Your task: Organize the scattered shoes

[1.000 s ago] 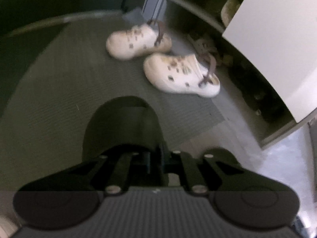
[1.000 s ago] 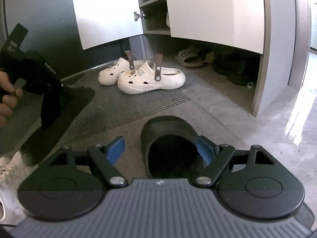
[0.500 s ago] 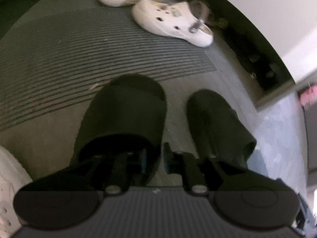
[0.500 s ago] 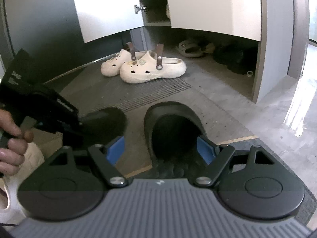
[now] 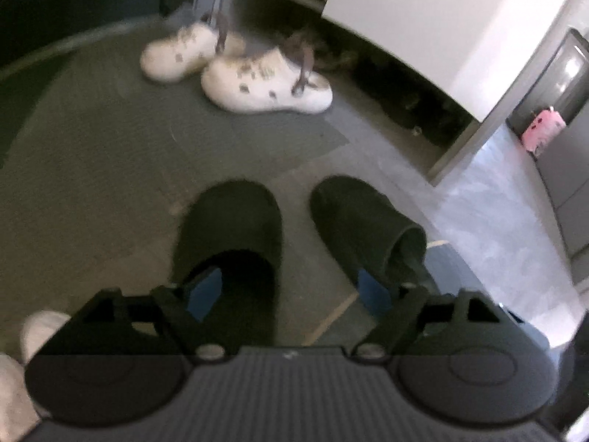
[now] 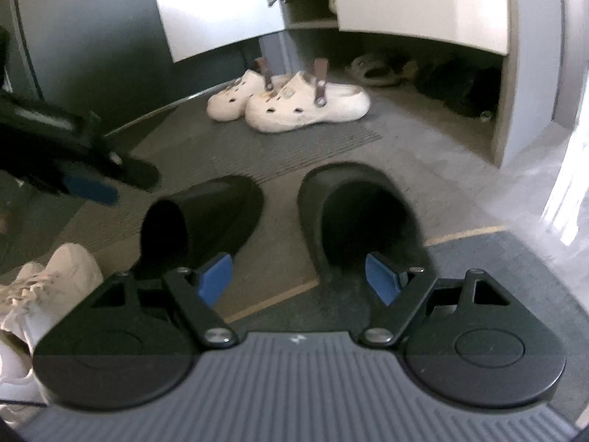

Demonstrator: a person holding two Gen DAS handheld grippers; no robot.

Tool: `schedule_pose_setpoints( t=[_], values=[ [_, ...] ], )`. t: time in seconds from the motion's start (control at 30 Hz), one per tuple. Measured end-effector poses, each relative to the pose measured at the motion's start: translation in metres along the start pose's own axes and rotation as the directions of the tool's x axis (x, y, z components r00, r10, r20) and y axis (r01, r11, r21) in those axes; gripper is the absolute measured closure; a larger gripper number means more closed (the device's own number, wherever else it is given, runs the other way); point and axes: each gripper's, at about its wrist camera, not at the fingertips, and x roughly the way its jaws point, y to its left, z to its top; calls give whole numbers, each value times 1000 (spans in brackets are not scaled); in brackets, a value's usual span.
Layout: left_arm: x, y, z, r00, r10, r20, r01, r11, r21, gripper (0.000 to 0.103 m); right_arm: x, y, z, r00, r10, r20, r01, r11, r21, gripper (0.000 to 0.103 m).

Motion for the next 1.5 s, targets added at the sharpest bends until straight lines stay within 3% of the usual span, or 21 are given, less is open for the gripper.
schedule_pose_setpoints(
  t=[0.17, 0.3, 0.37, 0.47, 0.57, 0.6, 0.63, 0.7, 0.83, 0.97, 1.17, 1.27, 1.4, 1.5],
  values=[
    [-17, 27, -4, 999, 35, 22, -31, 990, -141, 11, 22, 26, 4, 997, 74, -14, -75, 996, -58, 21],
    [-30, 42, 1, 983, 168, 69, -148, 961, -235, 11, 54, 46, 14, 990, 138, -41, -141, 987, -79, 21],
    [-36, 47, 4, 976, 194, 94, -165, 953, -253, 11, 70, 51, 20, 986, 154, -56, -157, 986, -49, 21],
    [-43, 52, 9, 966, 223, 127, -186, 949, -253, 11, 89, 65, 20, 986, 149, -69, -155, 983, -95, 22],
    [-44, 57, 11, 963, 238, 128, -196, 942, -270, 11, 120, 62, 16, 976, 148, -158, -146, 989, 28, 40],
    [-44, 59, 12, 963, 240, 123, -198, 940, -279, 11, 128, 60, 14, 974, 143, -176, -134, 989, 63, 41],
    [-43, 60, 12, 964, 239, 118, -198, 938, -284, 11, 134, 58, 12, 974, 129, -184, -116, 990, 76, 52],
    [-42, 62, 12, 965, 238, 110, -198, 936, -291, 11, 141, 54, 10, 978, 116, -173, -107, 992, 61, 53],
    [-44, 66, 10, 965, 240, 109, -200, 937, -287, 11, 139, 45, 12, 973, 162, -165, -150, 985, 83, 62],
    [-44, 67, 11, 964, 244, 105, -204, 934, -293, 11, 137, 40, 15, 962, 212, -172, -198, 976, 91, 78],
    [-46, 63, 10, 965, 239, 111, -199, 937, -286, 11, 119, 40, 17, 925, 338, -172, -332, 941, 63, 81],
    [-45, 63, 8, 965, 239, 108, -200, 937, -287, 11, 112, 34, 6, 916, 345, -202, -317, 935, 161, 81],
    [-40, 61, 8, 968, 233, 91, -197, 935, -296, 11, 100, 32, -10, 924, 315, -214, -254, 929, 269, 82],
    [-38, 58, 8, 970, 226, 88, -192, 938, -288, 11, 90, 41, -21, 920, 317, -228, -248, 926, 286, 79]
  ],
)
